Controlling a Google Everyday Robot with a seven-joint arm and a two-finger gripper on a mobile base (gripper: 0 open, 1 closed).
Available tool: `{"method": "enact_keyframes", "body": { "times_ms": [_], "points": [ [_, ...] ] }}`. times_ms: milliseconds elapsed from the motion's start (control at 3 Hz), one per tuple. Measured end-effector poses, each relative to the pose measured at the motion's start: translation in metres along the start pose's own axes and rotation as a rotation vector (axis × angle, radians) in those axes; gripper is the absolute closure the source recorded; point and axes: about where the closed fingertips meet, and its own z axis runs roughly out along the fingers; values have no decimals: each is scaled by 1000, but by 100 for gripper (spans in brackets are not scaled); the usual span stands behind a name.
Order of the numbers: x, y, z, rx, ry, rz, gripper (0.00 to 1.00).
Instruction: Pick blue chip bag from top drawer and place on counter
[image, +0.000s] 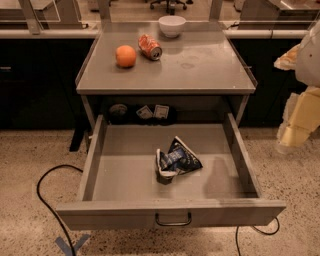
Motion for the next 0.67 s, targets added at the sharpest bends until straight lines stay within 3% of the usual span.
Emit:
{"method": "enact_keyframes", "body": {
  "times_ms": [333,667],
  "points": [
    [0,0,0,0,0,0,0],
    [-4,12,25,-20,-12,-19,0]
  ]
}}
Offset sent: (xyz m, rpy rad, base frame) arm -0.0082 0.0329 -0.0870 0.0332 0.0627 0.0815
